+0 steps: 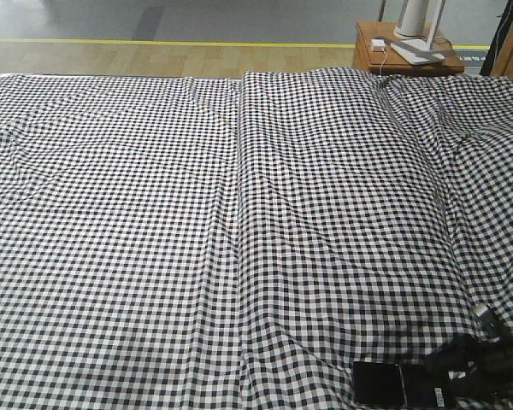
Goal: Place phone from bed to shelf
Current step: 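Close the right gripper on the black phone's edge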
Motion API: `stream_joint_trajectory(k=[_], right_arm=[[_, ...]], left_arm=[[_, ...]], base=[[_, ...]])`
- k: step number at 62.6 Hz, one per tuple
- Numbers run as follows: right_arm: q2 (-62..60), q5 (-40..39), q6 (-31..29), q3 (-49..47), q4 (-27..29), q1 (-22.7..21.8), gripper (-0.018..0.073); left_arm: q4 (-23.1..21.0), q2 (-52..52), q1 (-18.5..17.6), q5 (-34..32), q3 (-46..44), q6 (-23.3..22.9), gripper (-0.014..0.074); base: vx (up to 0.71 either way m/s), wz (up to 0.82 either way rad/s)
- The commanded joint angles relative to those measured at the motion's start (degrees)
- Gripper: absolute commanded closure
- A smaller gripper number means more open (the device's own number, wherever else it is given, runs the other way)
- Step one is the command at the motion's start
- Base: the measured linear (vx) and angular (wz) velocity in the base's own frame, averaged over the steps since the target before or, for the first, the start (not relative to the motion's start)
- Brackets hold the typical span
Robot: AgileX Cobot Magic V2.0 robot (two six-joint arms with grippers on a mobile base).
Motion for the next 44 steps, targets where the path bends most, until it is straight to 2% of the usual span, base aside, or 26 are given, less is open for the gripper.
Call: stream_joint_trajectory(k=[1, 31, 44], right_arm=[[-2.05, 4.07, -1.62, -0.63, 2.15, -0.31, -0.0018], [-0.52, 11.73, -5.09, -0.57, 11.04, 0.4, -0.0018], [-0.52, 11.73, -6.29, -0.57, 10.91, 5.46, -0.0018]], left_arm=[[-0.53, -0.48, 0.02, -3.99, 0.41, 0.0, 0.0595], [-0.53, -0.48, 0.02, -3.99, 0.41, 0.0, 0.0595], [-0.53, -0.48, 0.02, -3.99, 0.41, 0.0, 0.0595]], base=[[0.0, 0.0], [0.0, 0.0], [0.0, 0.0]])
